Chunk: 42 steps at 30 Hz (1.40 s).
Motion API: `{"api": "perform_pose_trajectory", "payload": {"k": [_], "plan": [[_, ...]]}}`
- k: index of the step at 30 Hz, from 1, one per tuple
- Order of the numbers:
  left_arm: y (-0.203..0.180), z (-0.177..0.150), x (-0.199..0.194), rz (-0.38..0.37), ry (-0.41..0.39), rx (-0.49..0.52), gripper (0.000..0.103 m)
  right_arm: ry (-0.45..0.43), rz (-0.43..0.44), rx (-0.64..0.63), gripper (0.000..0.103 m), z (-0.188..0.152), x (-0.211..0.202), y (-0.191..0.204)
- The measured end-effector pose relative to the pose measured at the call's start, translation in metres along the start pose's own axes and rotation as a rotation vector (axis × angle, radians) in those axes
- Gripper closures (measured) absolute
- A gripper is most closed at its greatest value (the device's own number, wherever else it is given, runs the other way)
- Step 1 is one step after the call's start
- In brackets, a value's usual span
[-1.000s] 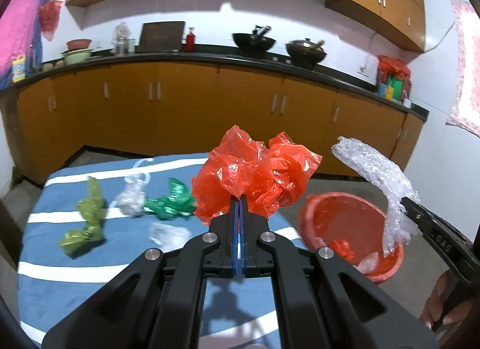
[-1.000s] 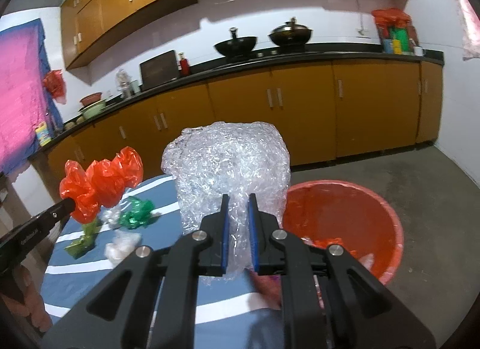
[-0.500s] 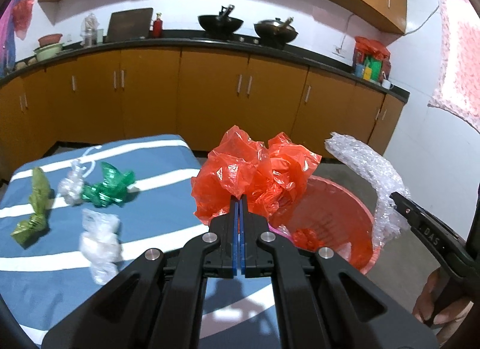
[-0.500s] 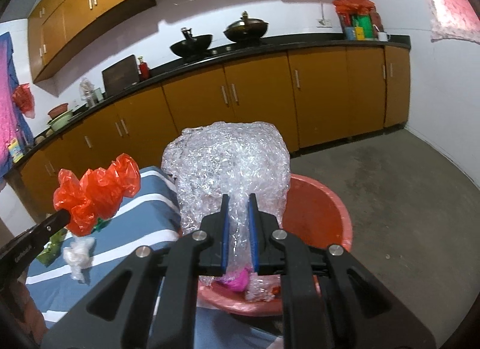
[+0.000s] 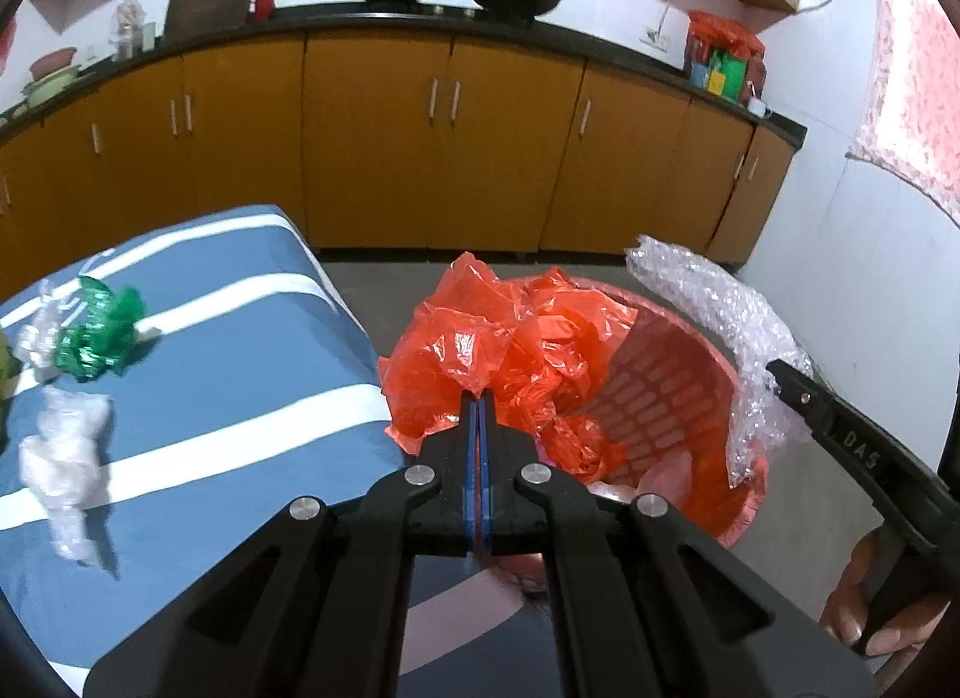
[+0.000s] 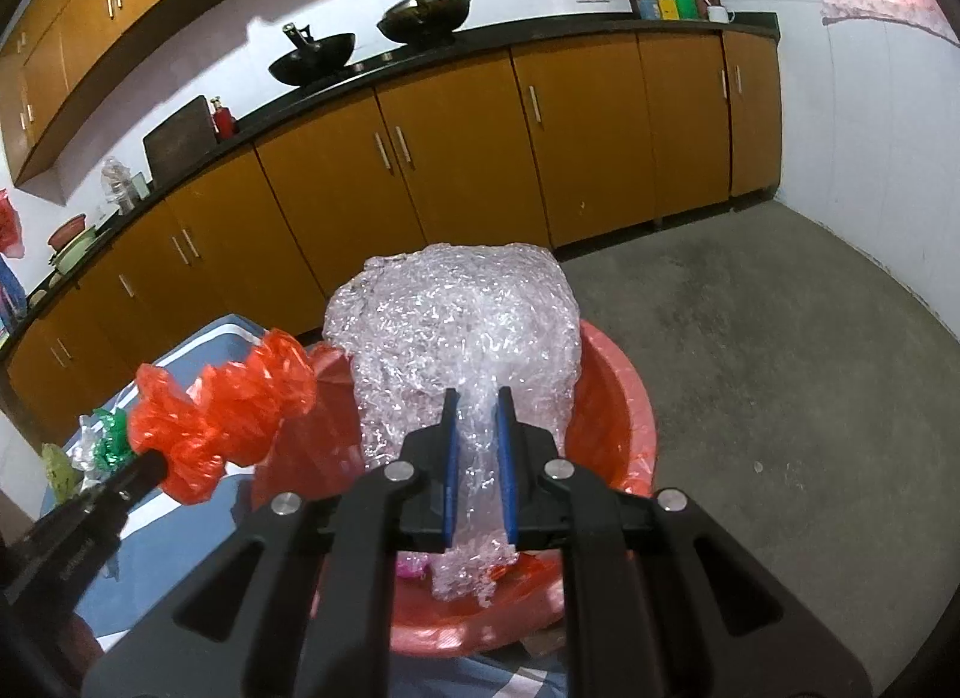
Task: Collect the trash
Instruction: 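Carry the bubble wrap and red bag over the wastebasket and open both tools, then return both open tools over the table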
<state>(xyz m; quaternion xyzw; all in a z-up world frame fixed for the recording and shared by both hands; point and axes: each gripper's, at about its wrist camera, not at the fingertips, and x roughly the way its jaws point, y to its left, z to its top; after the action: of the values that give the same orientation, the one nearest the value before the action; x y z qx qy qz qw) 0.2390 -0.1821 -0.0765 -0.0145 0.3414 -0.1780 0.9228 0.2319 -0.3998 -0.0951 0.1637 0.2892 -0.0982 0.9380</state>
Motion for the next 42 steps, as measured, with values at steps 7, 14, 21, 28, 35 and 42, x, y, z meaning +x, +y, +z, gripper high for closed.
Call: {"api": "perform_pose_trajectory", "payload": {"k": [7, 14, 21, 28, 35, 42], "plan": [[-0.017, 0.0, 0.024, -0.046, 0.038, 0.03, 0.102, 0.01, 0.006, 0.009, 0.09, 0.004, 0.02, -0.006], [-0.014, -0.003, 0.035, -0.068, 0.078, 0.004, 0.095, 0.016, 0.016, 0.0, 0.067, -0.004, 0.026, -0.013], [0.009, -0.003, 0.017, -0.021, 0.043, -0.044, 0.075, 0.008, 0.012, 0.018, 0.067, -0.005, 0.02, -0.018], [0.038, -0.006, -0.017, 0.031, -0.02, -0.065, 0.068, -0.001, 0.046, -0.015, 0.067, -0.003, 0.004, 0.004], [0.107, -0.017, -0.076, 0.156, -0.12, -0.096, 0.06, 0.024, 0.173, -0.136, 0.066, -0.016, -0.012, 0.079], [0.215, -0.045, -0.137, 0.432, -0.172, -0.15, 0.054, 0.093, 0.353, -0.284, 0.062, -0.055, -0.021, 0.192]]}}
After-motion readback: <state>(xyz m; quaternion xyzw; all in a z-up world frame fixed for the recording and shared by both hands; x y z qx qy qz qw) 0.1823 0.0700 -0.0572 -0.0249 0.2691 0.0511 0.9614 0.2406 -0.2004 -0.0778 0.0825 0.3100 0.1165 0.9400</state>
